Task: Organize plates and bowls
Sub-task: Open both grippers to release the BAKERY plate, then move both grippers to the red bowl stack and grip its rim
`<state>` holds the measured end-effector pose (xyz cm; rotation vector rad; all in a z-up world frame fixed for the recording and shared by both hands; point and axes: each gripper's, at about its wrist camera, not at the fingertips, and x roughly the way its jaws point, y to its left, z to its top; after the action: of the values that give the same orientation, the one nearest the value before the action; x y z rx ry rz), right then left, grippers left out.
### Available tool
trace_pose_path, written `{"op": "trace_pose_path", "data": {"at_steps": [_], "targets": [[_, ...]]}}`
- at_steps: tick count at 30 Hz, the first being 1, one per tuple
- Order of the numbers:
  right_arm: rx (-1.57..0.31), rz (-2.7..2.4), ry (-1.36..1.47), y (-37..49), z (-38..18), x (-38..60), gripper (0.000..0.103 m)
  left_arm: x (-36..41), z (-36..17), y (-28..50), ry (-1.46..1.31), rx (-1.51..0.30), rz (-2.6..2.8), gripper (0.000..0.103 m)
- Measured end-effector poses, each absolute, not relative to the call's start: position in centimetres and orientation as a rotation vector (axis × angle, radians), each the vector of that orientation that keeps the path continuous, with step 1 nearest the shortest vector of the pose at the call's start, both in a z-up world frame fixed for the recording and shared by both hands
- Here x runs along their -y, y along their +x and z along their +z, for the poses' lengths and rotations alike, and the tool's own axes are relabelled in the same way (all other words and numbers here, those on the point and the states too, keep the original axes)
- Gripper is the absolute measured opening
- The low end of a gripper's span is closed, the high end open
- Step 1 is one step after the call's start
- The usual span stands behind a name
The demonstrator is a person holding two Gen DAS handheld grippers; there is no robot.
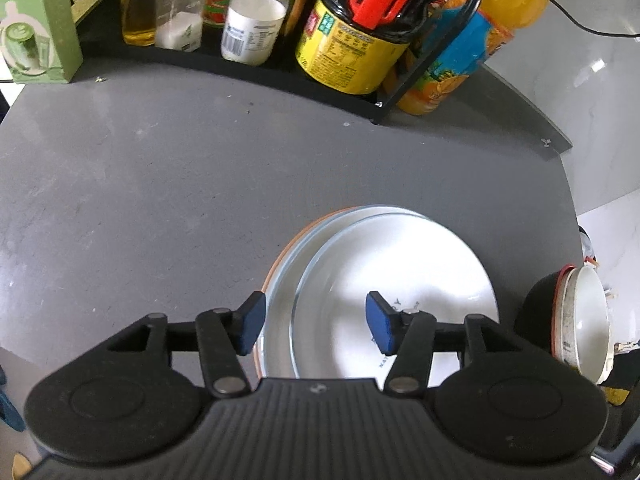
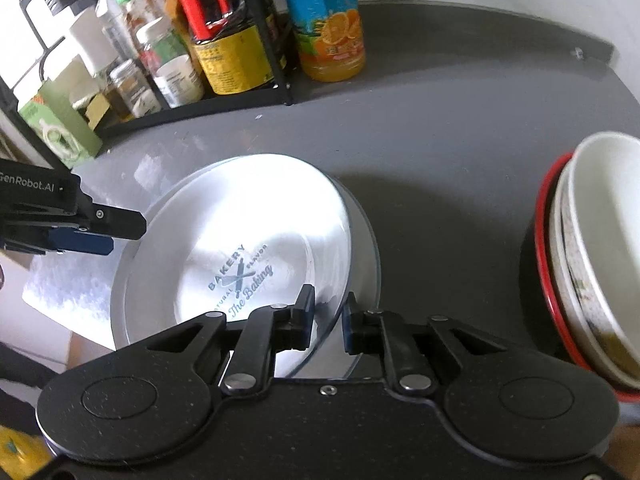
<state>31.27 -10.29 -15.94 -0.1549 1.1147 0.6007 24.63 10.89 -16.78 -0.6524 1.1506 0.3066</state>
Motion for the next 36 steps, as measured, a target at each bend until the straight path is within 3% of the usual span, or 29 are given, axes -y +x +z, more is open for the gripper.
{"op": "trace_pose_path", "data": {"at_steps": [14,17,30,33,36], "targets": [[-1.058,0.617,-0.369,29.3,-16.1,7.6,0.032,-11.1,-16.8,23.8,-0.673,-1.141,0.311,0.054],[-1.092,0.632,-0.318,29.4,-15.8,7.8,0.045,-10.9,-16.4,23.6,-0.668,-1.136,0.307,0.054],[-1.074,0.612,-0.09,30.5,-11.6,13.1,0.052,-9.1,-14.7,26.1,-0.637,-1.107,0.262,0.055],[-1.054,0.583,-0.004,31.5,-10.0,16.1,0.061,-7.3,-13.6,27.6,-0.615,-1.088,0.242,0.062],[-1.027,0.559,0.056,32.5,-8.8,19.0,0.063,-5.0,-12.6,29.3,-0.586,-1.067,0.21,0.067]]}}
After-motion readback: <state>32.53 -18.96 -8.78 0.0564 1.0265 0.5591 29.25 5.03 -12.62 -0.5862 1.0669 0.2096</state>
